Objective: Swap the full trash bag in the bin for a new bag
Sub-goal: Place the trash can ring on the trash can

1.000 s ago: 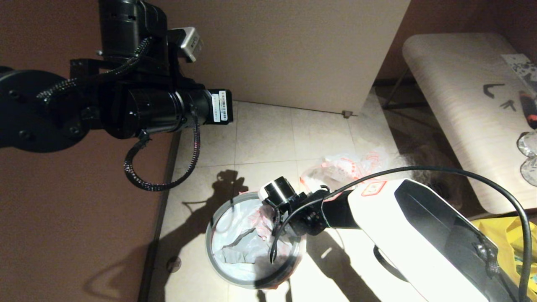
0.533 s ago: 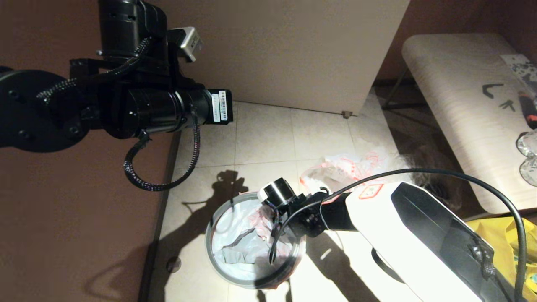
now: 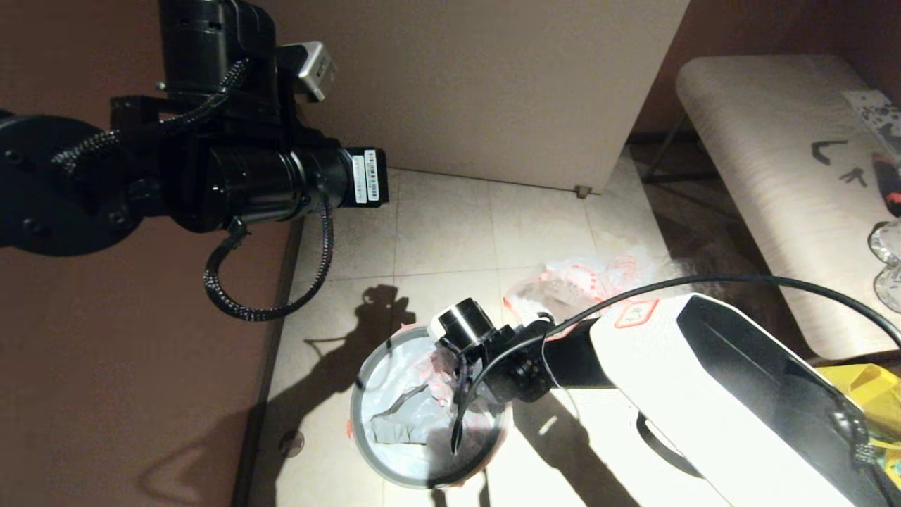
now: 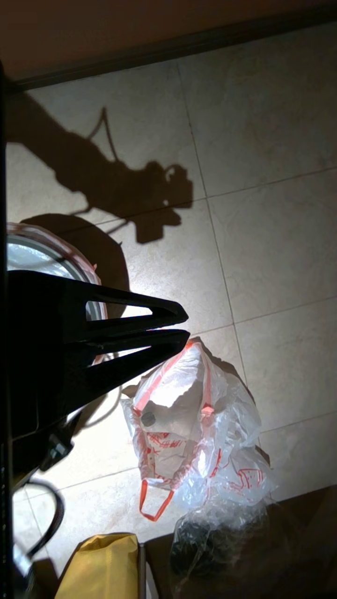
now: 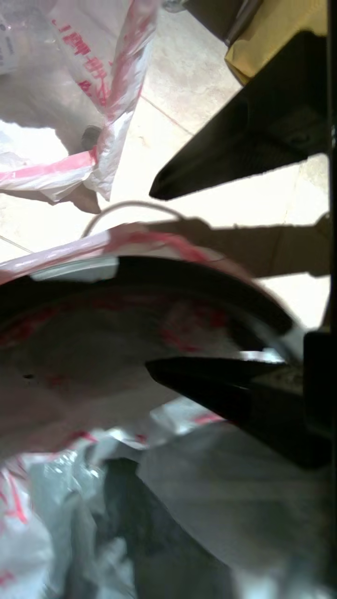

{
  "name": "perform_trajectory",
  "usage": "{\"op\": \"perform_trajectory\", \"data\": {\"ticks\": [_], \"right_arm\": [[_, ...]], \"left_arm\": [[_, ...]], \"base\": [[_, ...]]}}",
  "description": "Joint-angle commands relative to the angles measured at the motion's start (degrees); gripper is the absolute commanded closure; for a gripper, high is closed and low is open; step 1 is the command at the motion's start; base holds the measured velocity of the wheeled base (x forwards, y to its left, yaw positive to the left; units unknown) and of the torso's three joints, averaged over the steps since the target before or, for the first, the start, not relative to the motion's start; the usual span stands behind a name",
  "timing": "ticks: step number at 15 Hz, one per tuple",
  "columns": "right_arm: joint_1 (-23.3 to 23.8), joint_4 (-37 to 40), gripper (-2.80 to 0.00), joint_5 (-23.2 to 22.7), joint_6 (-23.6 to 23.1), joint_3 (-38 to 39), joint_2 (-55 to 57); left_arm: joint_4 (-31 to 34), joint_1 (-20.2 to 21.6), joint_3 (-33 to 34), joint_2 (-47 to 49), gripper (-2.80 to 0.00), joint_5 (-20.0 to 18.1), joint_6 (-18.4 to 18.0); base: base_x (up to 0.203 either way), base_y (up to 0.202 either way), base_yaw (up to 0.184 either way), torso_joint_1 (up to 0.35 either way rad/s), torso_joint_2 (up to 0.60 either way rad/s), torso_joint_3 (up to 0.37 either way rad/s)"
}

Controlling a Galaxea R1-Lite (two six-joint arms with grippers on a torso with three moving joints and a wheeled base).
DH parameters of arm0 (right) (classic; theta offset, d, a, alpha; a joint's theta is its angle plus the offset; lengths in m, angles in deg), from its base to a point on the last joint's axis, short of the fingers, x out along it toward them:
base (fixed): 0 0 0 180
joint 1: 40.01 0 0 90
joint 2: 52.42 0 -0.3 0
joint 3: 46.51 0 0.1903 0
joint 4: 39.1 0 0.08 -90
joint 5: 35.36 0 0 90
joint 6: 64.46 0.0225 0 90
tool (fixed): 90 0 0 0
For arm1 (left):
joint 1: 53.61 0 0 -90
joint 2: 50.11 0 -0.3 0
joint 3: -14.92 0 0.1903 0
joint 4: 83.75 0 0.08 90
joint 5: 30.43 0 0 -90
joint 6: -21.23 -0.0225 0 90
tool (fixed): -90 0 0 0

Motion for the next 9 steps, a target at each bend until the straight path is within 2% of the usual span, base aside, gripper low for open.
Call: {"op": "perform_trajectory", "data": {"ticks": [1, 2, 4, 5, 6, 7, 8, 9], "right_arm": [[-0.5, 0.0, -2.80, -0.1, 0.8, 5.6, -6.8], [-0.7, -0.1, -2.80, -1.4, 2.4, 9.0, -9.5], [-0.3, -0.1, -2.80, -6.7, 6.0, 13.3, -13.7], [0.5, -0.2, -2.80, -10.9, 8.1, 15.6, -16.2], [1.8, -0.3, 0.00, -17.0, 9.5, 17.4, -18.4], [3.3, -1.0, 0.00, -22.8, 11.5, 18.4, -19.7], [5.2, -2.2, 0.00, -28.8, 15.5, 18.9, -20.5], [7.6, -2.9, 0.00, -34.6, 17.4, 19.1, -20.8]], "left_arm": [[0.2, 0.4, 0.2, -0.9, 0.00, -0.1, 0.2], [0.2, 0.9, 0.7, -1.2, 0.00, -0.5, 0.7], [1.1, 1.1, 3.4, -1.5, 0.00, -1.8, 6.3], [2.6, 1.4, 7.1, -2.3, 0.00, -2.5, 9.8], [3.6, 1.7, 11.6, -3.3, 0.00, -4.1, 14.3], [4.0, 2.0, 16.2, -4.4, 0.00, -7.1, 18.9], [3.7, 2.7, 21.5, -5.7, 0.00, -12.6, 23.4], [2.2, 3.6, 27.1, -6.6, 0.00, -18.2, 26.9]], "base": [[0.000, 0.000, 0.000, 0.000, 0.00, 0.000], [0.000, 0.000, 0.000, 0.000, 0.00, 0.000], [0.000, 0.000, 0.000, 0.000, 0.00, 0.000], [0.000, 0.000, 0.000, 0.000, 0.00, 0.000], [0.000, 0.000, 0.000, 0.000, 0.00, 0.000], [0.000, 0.000, 0.000, 0.000, 0.00, 0.000], [0.000, 0.000, 0.000, 0.000, 0.00, 0.000], [0.000, 0.000, 0.000, 0.000, 0.00, 0.000]]}}
